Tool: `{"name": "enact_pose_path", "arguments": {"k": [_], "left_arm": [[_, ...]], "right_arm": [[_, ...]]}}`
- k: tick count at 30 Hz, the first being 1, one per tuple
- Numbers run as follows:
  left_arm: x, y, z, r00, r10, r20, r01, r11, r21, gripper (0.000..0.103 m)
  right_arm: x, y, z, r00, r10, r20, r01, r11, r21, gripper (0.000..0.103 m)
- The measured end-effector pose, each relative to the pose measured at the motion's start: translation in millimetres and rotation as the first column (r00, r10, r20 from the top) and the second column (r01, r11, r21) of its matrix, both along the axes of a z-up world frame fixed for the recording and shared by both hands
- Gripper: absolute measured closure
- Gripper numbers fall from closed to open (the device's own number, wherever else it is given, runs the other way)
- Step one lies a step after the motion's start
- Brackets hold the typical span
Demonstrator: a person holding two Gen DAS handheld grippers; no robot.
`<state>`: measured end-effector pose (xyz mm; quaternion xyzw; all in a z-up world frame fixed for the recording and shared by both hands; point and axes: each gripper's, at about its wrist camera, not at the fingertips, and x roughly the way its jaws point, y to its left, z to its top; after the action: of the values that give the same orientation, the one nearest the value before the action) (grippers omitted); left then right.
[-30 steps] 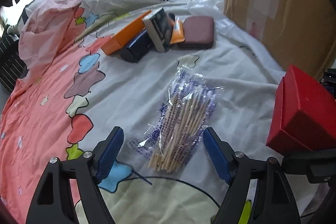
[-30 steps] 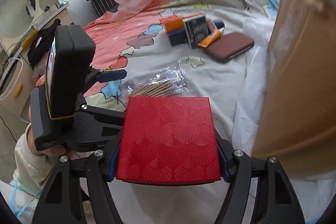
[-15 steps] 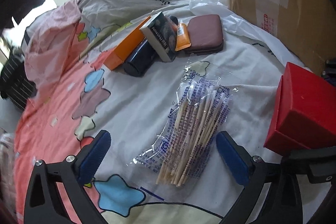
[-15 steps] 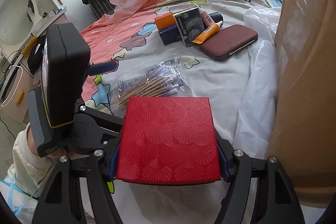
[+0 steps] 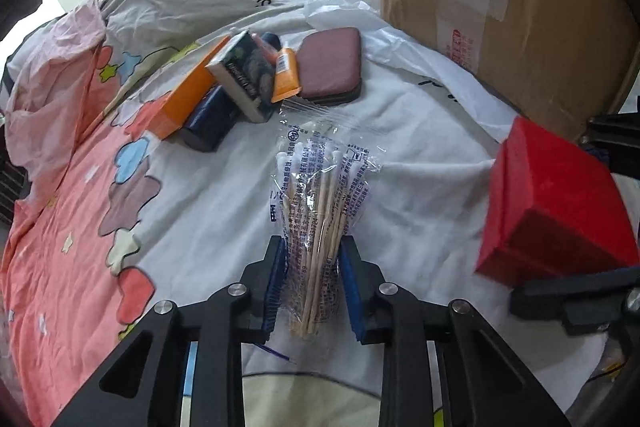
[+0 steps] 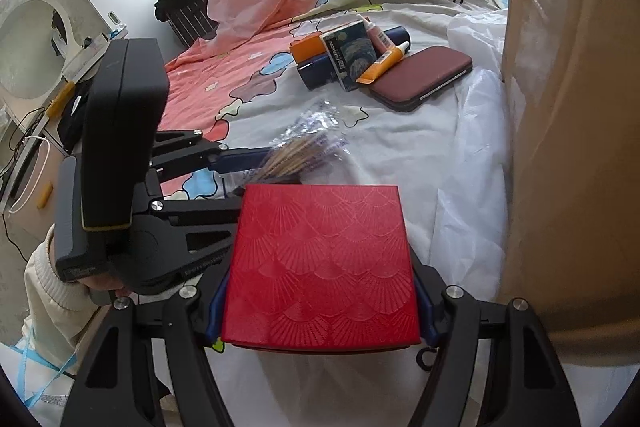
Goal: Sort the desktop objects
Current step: 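Carry the bag with the left tool while the right tool carries the red box to the cardboard box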
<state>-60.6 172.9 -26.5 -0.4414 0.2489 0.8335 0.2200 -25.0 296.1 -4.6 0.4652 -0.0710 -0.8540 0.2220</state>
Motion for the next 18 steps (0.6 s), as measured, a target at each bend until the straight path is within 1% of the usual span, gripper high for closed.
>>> {"name": "enact_pose_path", "arguments": {"k": [3,9,15,18], "left_arm": [[5.0,-10.9,13.8,1.0,0.021,-0.012,-0.021,1.0,0.022,0.075],[15.3,-25.6,45.9,0.997,0.048,-0.063,-0.046,0.998,0.044,0.075],[29.0,-33.7,89.5,0.99,0.06,-0.127,-0.048,0.994,0.099,0.075],[35.8,-32.2,113.8,0.986,0.056,-0.156,-0.033,0.989,0.144,0.075]], "right_arm": [[2.4,-0.8,6.1,1.0,-0.006,-0.015,0.006,1.0,0.01,0.036],[5.7,-3.7,18.3,0.999,-0.018,-0.045,0.019,0.999,0.036,0.036],[17.0,-9.0,45.3,0.994,-0.011,-0.107,0.019,0.997,0.072,0.036],[25.4,-9.1,63.0,0.989,-0.015,-0.148,0.029,0.995,0.091,0.036]]}}
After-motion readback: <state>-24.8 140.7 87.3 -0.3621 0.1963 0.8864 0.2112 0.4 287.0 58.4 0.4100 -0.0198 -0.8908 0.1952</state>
